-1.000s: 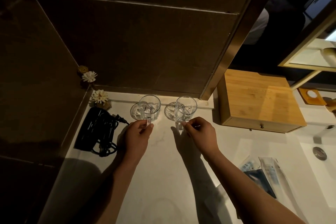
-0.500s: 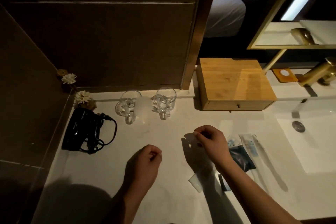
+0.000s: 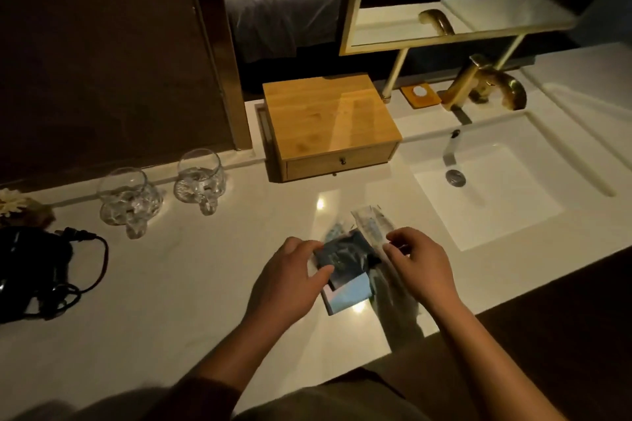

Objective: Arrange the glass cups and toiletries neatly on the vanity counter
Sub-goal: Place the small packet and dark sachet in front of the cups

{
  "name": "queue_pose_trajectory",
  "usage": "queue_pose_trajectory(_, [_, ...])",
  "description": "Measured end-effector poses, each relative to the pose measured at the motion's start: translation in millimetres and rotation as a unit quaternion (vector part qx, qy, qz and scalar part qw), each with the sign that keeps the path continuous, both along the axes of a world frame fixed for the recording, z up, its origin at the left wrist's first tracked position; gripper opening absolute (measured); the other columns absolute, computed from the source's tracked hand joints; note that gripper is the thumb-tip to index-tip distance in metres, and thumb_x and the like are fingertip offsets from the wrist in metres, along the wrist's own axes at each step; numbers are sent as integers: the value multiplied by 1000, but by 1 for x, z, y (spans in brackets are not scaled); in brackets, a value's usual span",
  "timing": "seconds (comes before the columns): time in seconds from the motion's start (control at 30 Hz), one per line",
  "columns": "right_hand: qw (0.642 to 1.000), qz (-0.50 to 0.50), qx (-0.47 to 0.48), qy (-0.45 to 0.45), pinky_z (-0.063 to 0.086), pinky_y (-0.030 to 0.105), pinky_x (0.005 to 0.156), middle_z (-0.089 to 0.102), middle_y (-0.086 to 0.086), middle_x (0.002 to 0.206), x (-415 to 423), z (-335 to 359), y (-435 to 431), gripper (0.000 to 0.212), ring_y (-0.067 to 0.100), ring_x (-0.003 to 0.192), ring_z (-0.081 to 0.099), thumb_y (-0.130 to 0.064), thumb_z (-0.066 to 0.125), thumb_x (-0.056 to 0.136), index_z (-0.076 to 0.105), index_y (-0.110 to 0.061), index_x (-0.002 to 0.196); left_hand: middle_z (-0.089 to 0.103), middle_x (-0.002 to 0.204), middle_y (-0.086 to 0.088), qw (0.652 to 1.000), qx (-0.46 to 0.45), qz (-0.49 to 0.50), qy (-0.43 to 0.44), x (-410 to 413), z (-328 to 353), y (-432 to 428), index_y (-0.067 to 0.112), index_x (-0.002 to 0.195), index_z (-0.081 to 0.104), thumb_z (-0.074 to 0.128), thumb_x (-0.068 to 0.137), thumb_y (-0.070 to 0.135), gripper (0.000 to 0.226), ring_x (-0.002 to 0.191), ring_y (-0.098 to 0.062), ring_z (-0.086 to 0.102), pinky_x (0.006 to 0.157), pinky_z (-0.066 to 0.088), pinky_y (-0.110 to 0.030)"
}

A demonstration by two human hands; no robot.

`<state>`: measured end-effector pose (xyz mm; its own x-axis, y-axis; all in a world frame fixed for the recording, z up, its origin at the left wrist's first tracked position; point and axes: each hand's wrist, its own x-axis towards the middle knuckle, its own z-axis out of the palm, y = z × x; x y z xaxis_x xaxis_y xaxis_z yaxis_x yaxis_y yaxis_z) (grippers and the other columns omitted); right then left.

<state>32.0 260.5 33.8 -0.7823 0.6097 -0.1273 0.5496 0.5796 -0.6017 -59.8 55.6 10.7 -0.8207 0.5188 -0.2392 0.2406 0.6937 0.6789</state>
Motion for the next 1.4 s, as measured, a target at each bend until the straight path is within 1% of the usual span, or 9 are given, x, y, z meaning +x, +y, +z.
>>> queue_pose_trajectory(0.17, [995,82,50,-16,54,32,78,65,-7,103,16,-5,4,26,12,90,59,-30,61,89,64,-27,115,49,139,-1,997,-81,-19,4,-1,-1,14,31,142,40,66,82,56,70,121,-19,54,93,55,-35])
queue_pose_trajectory(0.3, [971,225,67,-46,49,32,79,60,-9,109,17,-4,-8,35,14,99,52,-36,65,82,62,-32,116,61,131,-3,997,-49,56,-26,-1,-3,30,24,141,46,63,86,55,65,113,-21,62,89,56,-36])
queue_pose_trajectory(0.43, [959,269,62,-60,45,25,77,50,-13,111,22,-15,-19,45,9,97,44,-52,70,72,61,-33,112,72,113,-4,994,-53,84,-47,-7,-8,40,21,125,61,69,85,46,48,100,-21,67,81,57,-34])
queue_pose_trajectory(0.53, [955,281,75,-55,49,29,78,47,-13,117,23,-27,-22,47,12,100,44,-53,71,68,60,-35,110,76,100,-1,990,-23,117,-70,-8,-10,42,23,106,71,72,83,32,24,89,-19,69,80,59,-38])
queue_pose_trajectory(0.7, [950,296,93,-30,52,32,79,51,-7,121,23,-27,-23,42,16,106,48,-45,75,66,63,-28,102,74,77,6,967,69,197,-145,-14,-16,27,28,77,72,72,76,30,2,77,-19,70,78,61,-44])
queue_pose_trajectory(0.93, [938,332,102,-21,50,32,86,60,-10,121,17,-31,-33,46,15,110,53,-45,72,70,59,-32,112,76,71,0,924,165,294,-183,-20,-4,-29,28,80,71,71,81,24,4,62,-22,70,66,60,-46])
queue_pose_trajectory(1.1, [946,308,99,-2,48,32,75,61,-11,100,14,-19,-36,38,13,89,54,-54,65,76,59,-33,106,77,71,-1,904,197,344,-162,-21,9,-63,23,85,70,68,85,17,7,59,-26,70,64,59,-45])
queue_pose_trajectory(1.23, [960,270,72,28,50,26,76,61,-11,106,3,-5,-42,42,9,90,53,-58,59,78,57,-34,113,78,74,-5,883,215,385,-159,-21,11,-83,22,84,70,68,86,15,8,54,-23,66,63,57,-43])
queue_pose_trajectory(1.4, [957,277,69,48,49,25,81,62,-7,111,-24,2,-67,49,10,96,53,-47,71,78,55,-29,121,77,77,-6,862,230,425,-156,-17,15,-109,21,87,70,68,87,15,7,54,-22,67,62,56,-40])
